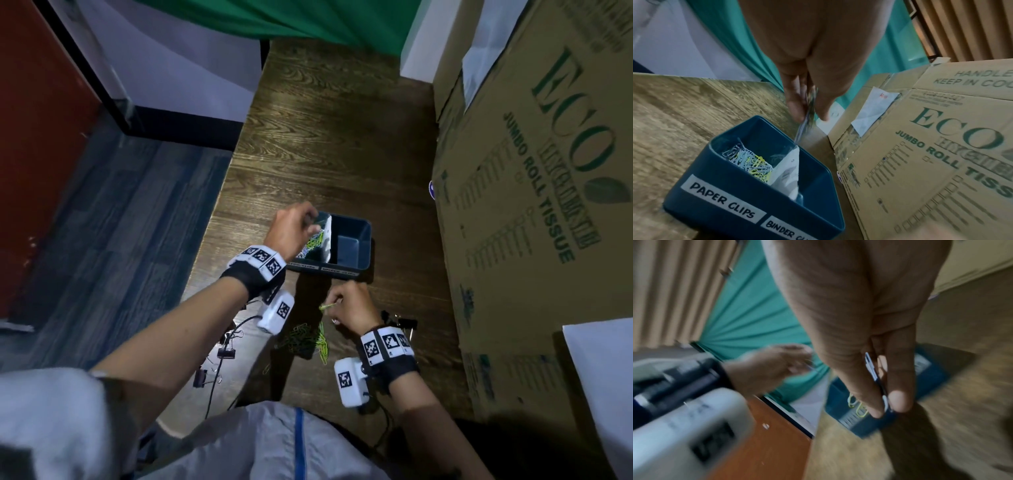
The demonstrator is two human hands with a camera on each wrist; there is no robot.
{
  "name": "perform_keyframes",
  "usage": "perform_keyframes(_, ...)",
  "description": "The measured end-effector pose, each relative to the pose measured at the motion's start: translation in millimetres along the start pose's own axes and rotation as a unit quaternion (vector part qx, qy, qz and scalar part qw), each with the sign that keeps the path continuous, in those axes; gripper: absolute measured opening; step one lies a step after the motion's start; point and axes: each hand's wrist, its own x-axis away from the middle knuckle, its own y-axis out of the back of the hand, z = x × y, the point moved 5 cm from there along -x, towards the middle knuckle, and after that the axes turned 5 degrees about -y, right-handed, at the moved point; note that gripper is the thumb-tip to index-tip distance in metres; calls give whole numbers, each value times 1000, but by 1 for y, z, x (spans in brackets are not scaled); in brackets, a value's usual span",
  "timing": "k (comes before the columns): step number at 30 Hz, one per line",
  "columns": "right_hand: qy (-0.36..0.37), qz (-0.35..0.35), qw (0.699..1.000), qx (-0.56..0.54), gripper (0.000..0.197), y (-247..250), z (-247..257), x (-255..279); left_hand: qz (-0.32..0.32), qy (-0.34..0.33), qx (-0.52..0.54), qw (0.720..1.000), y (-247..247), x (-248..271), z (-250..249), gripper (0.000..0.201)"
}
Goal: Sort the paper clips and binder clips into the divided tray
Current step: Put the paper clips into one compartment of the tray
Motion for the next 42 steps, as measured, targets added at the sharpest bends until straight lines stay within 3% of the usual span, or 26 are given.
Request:
perform_keyframes(3, 14, -33, 999, -15, 14, 29, 27, -10, 18, 25, -17, 999, -4, 8, 18, 45)
perform_keyframes(7, 24, -123, 992, -31, 14, 63, 61, -34, -10, 39, -72, 997, -11, 45, 52, 29)
perform_keyframes(10, 32, -159, 985, -61, 6, 73, 84, -49, 63, 54, -88, 993, -29, 84, 66, 24)
perform_keyframes(13, 38, -152, 986, -50, 33, 66, 85, -55, 138, 66, -108, 982, -43, 123, 78, 25)
perform_keyframes(16, 56, -168, 982, -60, 33, 45, 66, -45, 203, 91, -171, 960, -50, 156, 96, 20)
perform_keyframes(21, -26, -19, 999, 14, 34, -35, -1, -17, 273, 106, -213, 932, -64, 193, 113, 34)
perform_keyframes(24, -80, 67, 989, 105, 49, -75, -45, 1, 306, 102, -206, 924, -74, 201, 119, 65)
perform_keyframes(28, -77, 50, 990, 103, 41, -99, -65, 9, 317, 87, -188, 926, -85, 204, 117, 85)
perform_keyframes(33, -39, 20, 996, 78, 31, -113, -49, 11, 261, 83, -140, 952, -93, 191, 104, 58)
perform_keyframes(38, -30, 20, 999, 35, 34, -111, -48, 9, 235, 67, -91, 966, -93, 186, 105, 57)
perform_keyframes(40, -30, 14, 999, 41, 42, -104, -55, 6, 219, 66, -104, 968, -86, 185, 111, 50)
perform_keyframes(42, -17, 38, 997, 70, 71, -103, -62, 5, 230, 47, -166, 958, -80, 186, 115, 61)
